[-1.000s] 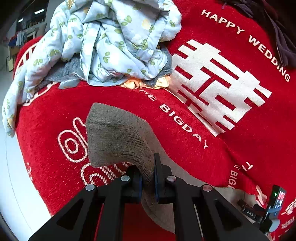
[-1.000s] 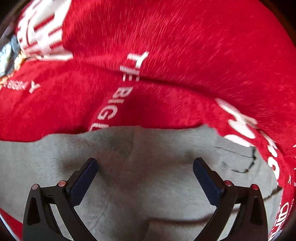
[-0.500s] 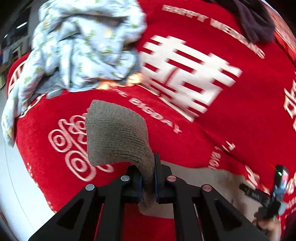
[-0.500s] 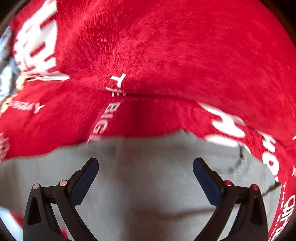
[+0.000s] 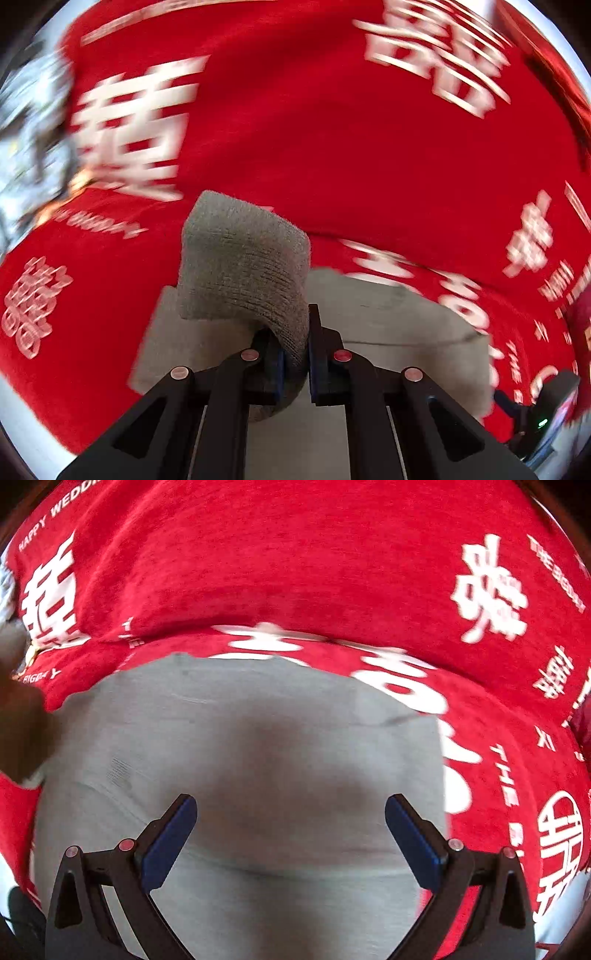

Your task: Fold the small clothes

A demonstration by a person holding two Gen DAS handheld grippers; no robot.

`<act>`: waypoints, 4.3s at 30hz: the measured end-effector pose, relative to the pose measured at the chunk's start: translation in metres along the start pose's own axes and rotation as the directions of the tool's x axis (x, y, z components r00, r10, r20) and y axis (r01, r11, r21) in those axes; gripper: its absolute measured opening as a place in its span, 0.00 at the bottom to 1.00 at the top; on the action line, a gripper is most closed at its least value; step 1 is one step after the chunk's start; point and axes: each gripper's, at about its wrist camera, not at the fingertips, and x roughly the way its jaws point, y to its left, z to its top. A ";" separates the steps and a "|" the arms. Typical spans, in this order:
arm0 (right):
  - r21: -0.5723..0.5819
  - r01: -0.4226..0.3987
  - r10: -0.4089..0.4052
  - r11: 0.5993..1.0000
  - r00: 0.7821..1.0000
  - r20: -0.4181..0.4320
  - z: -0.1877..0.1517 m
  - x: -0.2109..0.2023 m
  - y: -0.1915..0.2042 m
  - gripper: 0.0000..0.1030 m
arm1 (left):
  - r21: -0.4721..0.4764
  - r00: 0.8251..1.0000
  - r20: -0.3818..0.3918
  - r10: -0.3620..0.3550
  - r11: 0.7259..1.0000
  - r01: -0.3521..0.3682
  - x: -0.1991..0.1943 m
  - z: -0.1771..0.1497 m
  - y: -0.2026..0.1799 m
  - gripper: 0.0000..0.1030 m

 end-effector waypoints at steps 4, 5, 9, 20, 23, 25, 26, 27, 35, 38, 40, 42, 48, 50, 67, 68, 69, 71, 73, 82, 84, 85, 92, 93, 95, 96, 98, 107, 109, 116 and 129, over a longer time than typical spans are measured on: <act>0.020 0.002 -0.002 1.000 1.000 0.004 -0.015 0.000 -0.031 0.99 | 0.074 0.996 -0.072 -0.047 0.996 0.053 0.027 -0.010 -0.078 0.10; 0.024 0.003 -0.004 1.000 1.000 0.006 -0.018 0.000 -0.037 0.99 | 0.088 0.994 -0.093 -0.056 0.994 0.064 0.036 -0.014 -0.094 0.10; 0.052 0.012 -0.013 0.999 1.000 0.014 -0.033 0.000 -0.066 0.99 | 0.157 0.985 -0.164 -0.056 0.984 0.082 0.070 -0.039 -0.148 0.10; 0.181 -0.005 0.004 0.984 1.000 0.003 -0.063 0.011 -0.126 0.99 | 0.205 0.940 -0.340 -0.006 0.976 0.080 0.137 -0.090 -0.181 0.10; 0.209 -0.021 0.019 0.978 1.000 0.015 -0.065 0.010 -0.133 0.99 | 0.201 0.936 -0.350 -0.048 0.972 0.125 0.130 -0.090 -0.177 0.50; 0.216 -0.027 0.023 0.976 0.999 0.022 -0.064 0.008 -0.135 0.99 | 0.170 0.929 -0.358 -0.095 0.972 0.165 0.117 -0.085 -0.172 0.75; 0.216 -0.027 0.023 0.976 0.999 0.024 -0.065 0.007 -0.136 0.99 | 0.158 0.933 -0.335 -0.129 0.969 0.191 0.108 -0.083 -0.170 0.75; 0.212 -0.027 0.022 0.977 0.999 0.027 -0.064 0.007 -0.136 0.99 | 0.157 0.931 -0.325 -0.165 0.962 0.225 0.099 -0.080 -0.166 0.75; 0.152 -0.090 0.076 0.984 0.993 0.095 -0.047 -0.007 -0.114 0.99 | 0.055 0.951 -0.227 -0.212 0.972 0.229 0.055 -0.072 -0.075 0.75; 0.084 -0.112 0.101 0.990 0.987 0.126 -0.021 -0.005 -0.082 0.99 | -0.014 0.968 -0.239 -0.078 0.997 0.077 0.072 -0.075 -0.032 0.75; 0.034 -0.126 0.121 0.991 0.986 0.118 -0.004 0.002 -0.058 0.99 | -0.057 0.962 -0.271 -0.012 0.998 -0.004 0.089 -0.080 -0.006 0.75; -0.018 -0.126 0.127 0.992 0.988 0.085 0.019 0.019 -0.027 0.99 | -0.079 0.955 -0.293 0.032 0.995 -0.058 0.101 -0.086 0.011 0.75; -0.039 -0.095 0.093 0.995 0.994 -0.063 0.049 0.085 0.013 0.55 | 0.078 0.958 -0.266 0.107 0.993 -0.090 0.108 -0.101 0.004 0.75; 0.009 -0.104 0.104 0.995 0.994 -0.018 0.048 0.081 0.000 0.31 | 0.142 0.960 -0.249 0.131 0.985 -0.098 0.107 -0.105 0.000 0.78; 0.345 -0.145 0.097 0.927 0.983 0.153 -0.019 0.002 -0.119 0.73 | 0.031 0.974 -0.222 0.035 0.999 -0.029 0.088 -0.092 0.011 0.79; 0.302 -0.134 0.091 0.944 0.984 0.151 -0.011 0.001 -0.111 0.73 | 0.026 0.972 -0.231 0.048 0.999 -0.043 0.092 -0.091 0.011 0.79; 0.267 -0.133 0.097 0.955 0.985 0.144 -0.004 0.003 -0.103 0.73 | 0.025 0.967 -0.246 0.061 0.998 -0.056 0.098 -0.090 0.011 0.79; 0.165 -0.140 0.122 0.976 0.986 0.113 0.009 0.015 -0.075 0.73 | 0.045 0.957 -0.278 0.087 0.996 -0.077 0.111 -0.093 0.011 0.79; 0.075 -0.151 0.147 0.986 0.987 0.061 0.013 0.030 -0.054 0.73 | 0.125 0.956 -0.262 0.133 0.987 -0.103 0.114 -0.099 0.007 0.79; -0.025 -0.106 0.105 0.994 0.994 -0.036 -0.033 0.035 -0.069 0.73 | 0.174 0.936 -0.308 0.173 0.977 -0.124 0.084 -0.124 0.047 1.00; -0.056 -0.055 0.054 0.997 0.998 -0.015 -0.044 0.017 -0.071 0.73 | 0.132 0.945 -0.280 0.168 0.982 -0.136 0.071 -0.128 0.054 1.00; -0.058 -0.067 0.067 0.996 0.998 0.002 -0.047 0.008 -0.070 0.73 | 0.108 0.953 -0.261 0.157 0.985 -0.133 0.063 -0.131 0.055 1.00; -0.213 -0.219 0.218 0.952 0.976 -0.027 -0.066 -0.002 0.018 0.75 | 0.234 0.959 -0.263 0.102 0.971 -0.039 0.051 -0.168 0.001 1.00; -0.245 -0.234 0.229 0.941 0.972 -0.049 -0.071 0.002 0.028 0.75 | 0.285 0.955 -0.272 0.119 0.958 -0.038 0.053 -0.178 -0.006 1.00; -0.313 -0.253 0.230 0.915 0.967 -0.110 -0.087 0.010 0.046 0.75 | 0.294 0.962 -0.247 0.115 0.955 -0.039 0.047 -0.186 -0.005 1.00; -0.351 -0.237 0.220 0.906 0.972 -0.087 -0.094 0.007 0.047 0.76 | 0.285 0.961 -0.257 0.105 0.958 -0.029 0.044 -0.188 0.000 1.00; -0.385 -0.238 0.218 0.892 0.971 -0.096 -0.104 0.002 0.038 0.78 | 0.269 0.954 -0.286 0.092 0.963 -0.012 0.038 -0.191 0.016 1.00; -0.441 -0.172 0.100 0.881 0.978 -0.182 -0.170 -0.014 -0.042 0.86 | 0.297 0.906 -0.403 0.129 0.955 -0.004 0.014 -0.225 0.070 1.00; -0.424 -0.154 0.076 0.892 0.978 -0.195 -0.184 -0.019 -0.056 0.88 | 0.360 0.894 -0.405 0.191 0.932 -0.036 0.008 -0.236 0.072 1.00; -0.354 -0.180 0.132 0.918 0.979 -0.156 -0.201 -0.052 -0.051 0.88 | 0.411 0.866 -0.437 0.243 0.910 -0.049 -0.005 -0.268 0.063 1.00; -0.387 -0.294 0.187 0.874 0.938 -0.292 -0.224 -0.037 -0.028 0.29 | 0.198 0.803 -0.581 0.131 0.980 -0.017 0.020 -0.281 0.079 0.97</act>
